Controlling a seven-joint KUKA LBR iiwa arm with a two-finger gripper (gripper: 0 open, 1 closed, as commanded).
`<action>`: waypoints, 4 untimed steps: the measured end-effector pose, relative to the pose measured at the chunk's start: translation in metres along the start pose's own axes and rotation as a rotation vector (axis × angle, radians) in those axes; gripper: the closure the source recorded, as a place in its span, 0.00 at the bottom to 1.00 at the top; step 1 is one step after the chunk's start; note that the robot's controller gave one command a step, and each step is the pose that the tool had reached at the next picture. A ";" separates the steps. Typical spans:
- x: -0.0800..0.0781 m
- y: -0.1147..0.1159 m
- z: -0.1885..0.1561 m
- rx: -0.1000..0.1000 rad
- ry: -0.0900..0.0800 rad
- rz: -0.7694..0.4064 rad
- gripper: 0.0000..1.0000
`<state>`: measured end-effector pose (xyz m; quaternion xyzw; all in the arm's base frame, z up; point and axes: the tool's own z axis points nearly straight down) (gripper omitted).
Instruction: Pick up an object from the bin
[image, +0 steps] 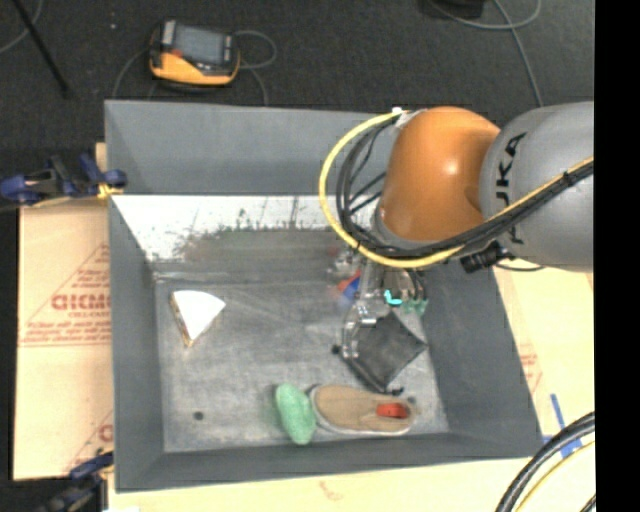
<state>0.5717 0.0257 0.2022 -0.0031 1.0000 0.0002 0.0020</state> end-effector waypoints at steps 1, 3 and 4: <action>0.044 -0.003 0.122 -0.002 -0.023 -0.228 1.00; 0.042 -0.003 0.124 -0.002 -0.037 -0.226 0.00; 0.056 -0.017 0.111 -0.003 -0.026 -0.194 0.00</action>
Offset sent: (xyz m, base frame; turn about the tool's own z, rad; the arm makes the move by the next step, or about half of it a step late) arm 0.0000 0.0000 0.0000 0.0000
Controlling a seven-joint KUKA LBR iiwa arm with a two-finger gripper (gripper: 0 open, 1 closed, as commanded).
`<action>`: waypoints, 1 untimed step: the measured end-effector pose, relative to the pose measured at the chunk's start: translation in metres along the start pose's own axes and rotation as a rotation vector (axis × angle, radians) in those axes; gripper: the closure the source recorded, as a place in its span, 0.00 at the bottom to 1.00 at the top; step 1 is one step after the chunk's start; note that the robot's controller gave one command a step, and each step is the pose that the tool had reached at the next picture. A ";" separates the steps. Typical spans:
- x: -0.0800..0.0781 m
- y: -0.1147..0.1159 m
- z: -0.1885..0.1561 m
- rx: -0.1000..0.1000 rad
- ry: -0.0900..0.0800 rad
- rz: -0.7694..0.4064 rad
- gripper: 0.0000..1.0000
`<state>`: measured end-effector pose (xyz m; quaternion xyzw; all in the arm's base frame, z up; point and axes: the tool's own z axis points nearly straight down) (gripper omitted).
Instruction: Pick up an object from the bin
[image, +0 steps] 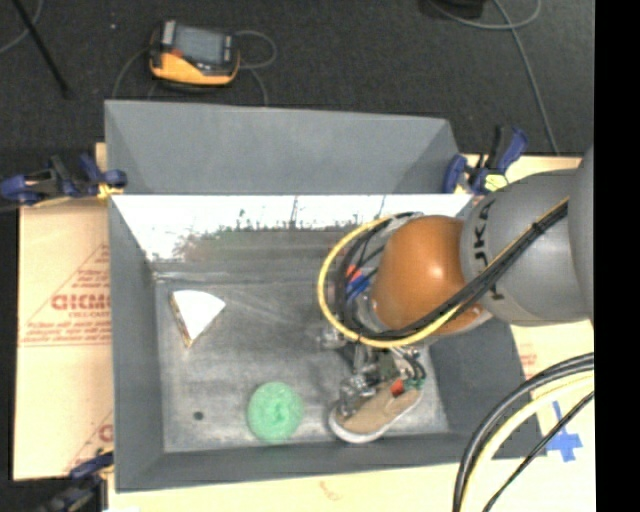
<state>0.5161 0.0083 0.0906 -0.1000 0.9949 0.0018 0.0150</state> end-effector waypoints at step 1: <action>0.011 -0.006 0.003 -0.002 0.010 -0.110 0.00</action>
Offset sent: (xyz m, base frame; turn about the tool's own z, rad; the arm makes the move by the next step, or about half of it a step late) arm -0.0428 -0.0388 0.0185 -0.2564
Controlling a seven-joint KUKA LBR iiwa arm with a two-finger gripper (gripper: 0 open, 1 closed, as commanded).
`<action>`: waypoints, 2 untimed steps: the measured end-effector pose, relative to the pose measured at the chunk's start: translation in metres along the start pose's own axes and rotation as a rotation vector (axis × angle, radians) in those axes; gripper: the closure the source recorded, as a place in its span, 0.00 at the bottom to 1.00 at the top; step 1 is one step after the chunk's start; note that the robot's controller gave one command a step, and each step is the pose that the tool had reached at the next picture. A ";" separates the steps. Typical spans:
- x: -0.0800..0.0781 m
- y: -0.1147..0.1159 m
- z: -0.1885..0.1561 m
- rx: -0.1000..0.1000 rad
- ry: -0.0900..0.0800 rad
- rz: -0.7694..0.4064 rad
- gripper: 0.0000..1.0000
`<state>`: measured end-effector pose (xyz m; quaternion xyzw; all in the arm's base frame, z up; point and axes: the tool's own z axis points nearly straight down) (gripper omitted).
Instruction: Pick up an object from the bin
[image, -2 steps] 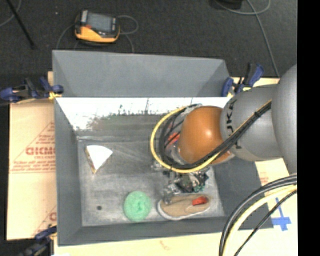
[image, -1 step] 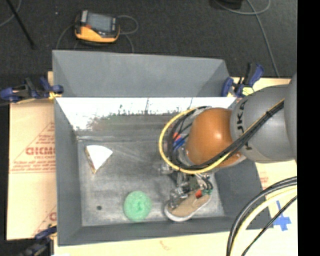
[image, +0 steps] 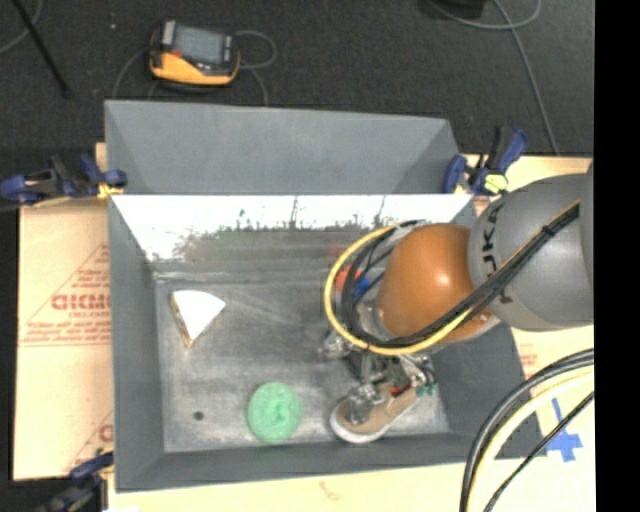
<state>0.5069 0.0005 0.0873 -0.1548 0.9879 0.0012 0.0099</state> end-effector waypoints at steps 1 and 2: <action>0.040 -0.020 -0.023 -0.002 0.015 -0.145 1.00; 0.040 -0.020 -0.023 -0.002 0.015 -0.144 1.00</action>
Offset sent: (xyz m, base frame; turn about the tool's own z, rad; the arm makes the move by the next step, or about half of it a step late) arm 0.0000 0.0000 0.0000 0.0000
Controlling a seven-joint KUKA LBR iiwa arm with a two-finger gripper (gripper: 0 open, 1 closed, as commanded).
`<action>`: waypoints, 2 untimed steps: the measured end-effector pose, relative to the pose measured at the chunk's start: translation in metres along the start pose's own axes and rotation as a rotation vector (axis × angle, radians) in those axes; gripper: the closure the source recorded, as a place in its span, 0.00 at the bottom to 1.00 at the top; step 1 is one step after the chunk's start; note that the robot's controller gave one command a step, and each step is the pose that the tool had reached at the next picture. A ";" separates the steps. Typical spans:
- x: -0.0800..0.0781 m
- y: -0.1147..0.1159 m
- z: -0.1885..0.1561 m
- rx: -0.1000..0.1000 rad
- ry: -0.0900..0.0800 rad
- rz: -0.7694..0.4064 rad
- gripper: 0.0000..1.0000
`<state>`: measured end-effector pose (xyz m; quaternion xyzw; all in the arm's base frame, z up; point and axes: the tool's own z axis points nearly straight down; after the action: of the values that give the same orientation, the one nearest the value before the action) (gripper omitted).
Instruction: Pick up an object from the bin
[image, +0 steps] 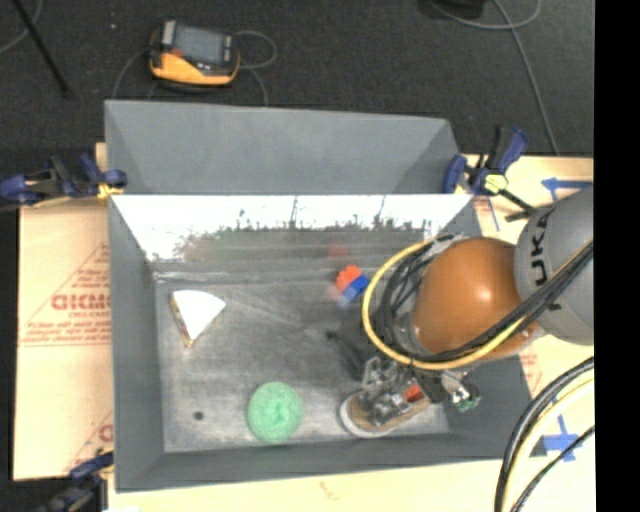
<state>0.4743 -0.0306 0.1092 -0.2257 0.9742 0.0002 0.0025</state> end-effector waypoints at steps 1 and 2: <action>0.000 0.000 -0.001 0.000 0.000 0.000 1.00; 0.001 0.001 -0.008 -0.005 0.010 0.003 1.00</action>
Offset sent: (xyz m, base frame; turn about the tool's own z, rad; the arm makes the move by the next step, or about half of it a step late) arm 0.0328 0.0085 -0.0345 -0.2374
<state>0.4731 -0.0305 0.1169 -0.2244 0.9745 0.0014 -0.0029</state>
